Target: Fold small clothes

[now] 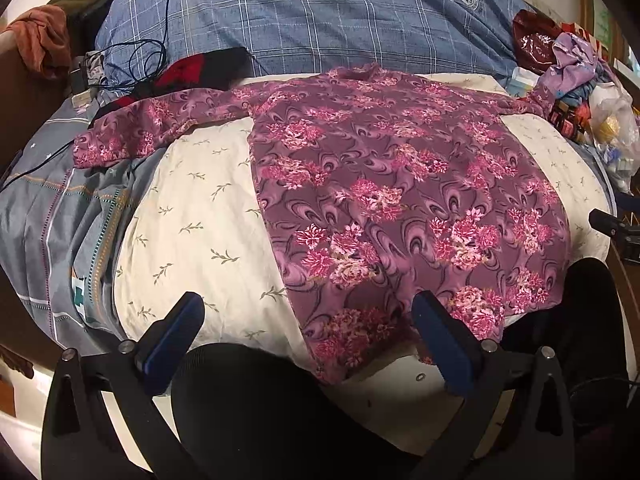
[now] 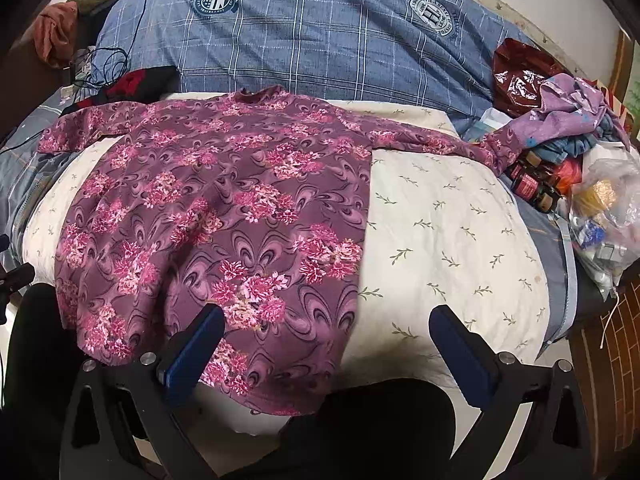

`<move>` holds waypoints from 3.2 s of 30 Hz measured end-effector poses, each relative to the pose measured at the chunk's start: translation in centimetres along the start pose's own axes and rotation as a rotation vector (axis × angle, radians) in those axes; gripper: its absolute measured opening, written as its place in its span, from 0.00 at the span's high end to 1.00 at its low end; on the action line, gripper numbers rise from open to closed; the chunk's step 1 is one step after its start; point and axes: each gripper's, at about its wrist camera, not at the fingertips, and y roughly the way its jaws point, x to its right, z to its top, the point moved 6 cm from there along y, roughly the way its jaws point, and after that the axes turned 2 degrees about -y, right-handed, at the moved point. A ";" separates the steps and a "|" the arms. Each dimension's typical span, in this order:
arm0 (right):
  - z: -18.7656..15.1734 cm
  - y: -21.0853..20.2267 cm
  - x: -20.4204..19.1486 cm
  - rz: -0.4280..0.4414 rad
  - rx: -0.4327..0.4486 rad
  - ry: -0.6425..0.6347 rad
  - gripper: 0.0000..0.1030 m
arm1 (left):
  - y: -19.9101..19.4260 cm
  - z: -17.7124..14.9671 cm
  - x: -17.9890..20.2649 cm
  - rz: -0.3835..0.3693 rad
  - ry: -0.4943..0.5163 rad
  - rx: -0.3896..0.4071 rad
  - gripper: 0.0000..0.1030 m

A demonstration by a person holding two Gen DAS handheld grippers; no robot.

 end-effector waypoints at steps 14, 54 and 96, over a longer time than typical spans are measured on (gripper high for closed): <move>-0.1 -0.1 0.3 0.000 0.006 0.012 0.00 | -0.2 0.6 1.0 -0.014 0.019 0.010 0.00; -0.1 0.7 0.3 0.008 -0.008 0.016 0.00 | 0.6 0.7 2.0 -0.015 0.041 -0.001 0.00; -3.8 8.5 1.5 0.310 -0.164 0.270 0.72 | 9.1 -0.3 -1.6 -0.173 -0.363 -0.351 0.19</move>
